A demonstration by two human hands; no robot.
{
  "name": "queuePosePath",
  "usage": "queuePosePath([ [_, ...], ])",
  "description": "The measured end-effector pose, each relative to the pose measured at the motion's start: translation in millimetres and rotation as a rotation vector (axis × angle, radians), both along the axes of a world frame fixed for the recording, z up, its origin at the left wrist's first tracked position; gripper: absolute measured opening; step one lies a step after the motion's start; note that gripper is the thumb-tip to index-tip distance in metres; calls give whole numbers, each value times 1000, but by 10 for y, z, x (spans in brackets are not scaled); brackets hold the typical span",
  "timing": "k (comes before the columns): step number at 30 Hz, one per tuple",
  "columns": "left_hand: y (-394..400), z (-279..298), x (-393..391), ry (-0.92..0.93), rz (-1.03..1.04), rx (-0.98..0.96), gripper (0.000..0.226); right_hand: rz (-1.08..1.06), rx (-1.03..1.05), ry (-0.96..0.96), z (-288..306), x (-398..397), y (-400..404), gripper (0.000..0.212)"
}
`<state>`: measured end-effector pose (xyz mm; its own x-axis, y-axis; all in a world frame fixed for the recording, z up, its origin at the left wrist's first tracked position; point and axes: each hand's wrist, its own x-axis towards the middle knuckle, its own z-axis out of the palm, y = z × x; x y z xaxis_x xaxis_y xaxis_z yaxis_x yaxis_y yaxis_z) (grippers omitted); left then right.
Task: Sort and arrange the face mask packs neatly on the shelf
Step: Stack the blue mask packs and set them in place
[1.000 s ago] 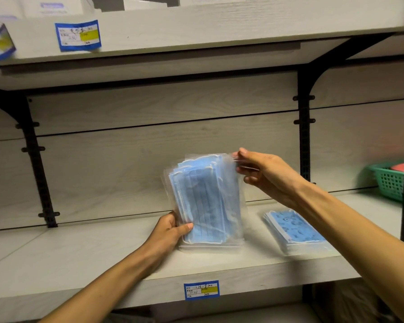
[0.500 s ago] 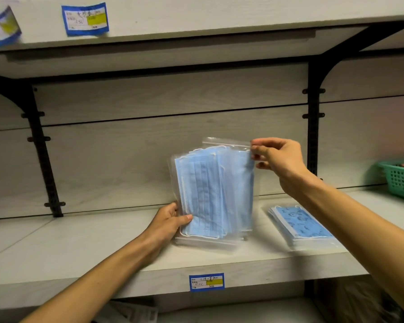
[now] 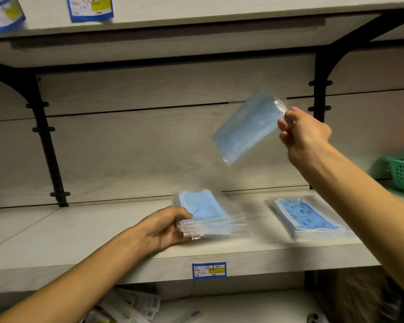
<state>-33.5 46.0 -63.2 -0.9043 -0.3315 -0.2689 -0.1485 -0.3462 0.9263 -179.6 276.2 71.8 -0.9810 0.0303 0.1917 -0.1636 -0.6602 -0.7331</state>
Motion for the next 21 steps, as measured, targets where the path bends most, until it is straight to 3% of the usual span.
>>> queuePosePath([
  [3, 86, 6, 28, -45, -27, 34, 35, 200, -138, -267, -123, -50, -120, 20],
  [5, 138, 4, 28, -63, -35, 23, 32, 199, -118, -352, -411, 33, -287, 26],
  [9, 196, 51, 6, -79, -92, 1, 39, 188, 177, -393, -1110, 425, -636, 18],
  [13, 139, 45, -40, -63, -16, -26, 43, 302, 706, -90, -1343, 492, -573, 8],
  [15, 67, 8, -55, -46, 44, -18, 40, 281, 935, 94, -1359, 458, -429, 25],
  [19, -12, -50, -71, -52, 120, -36, 30, 435, 1152, 422, -1363, 478, -264, 22],
  [21, -18, -66, -97, -50, 164, -120, 21, 372, 1216, 586, -1367, 475, -270, 20],
])
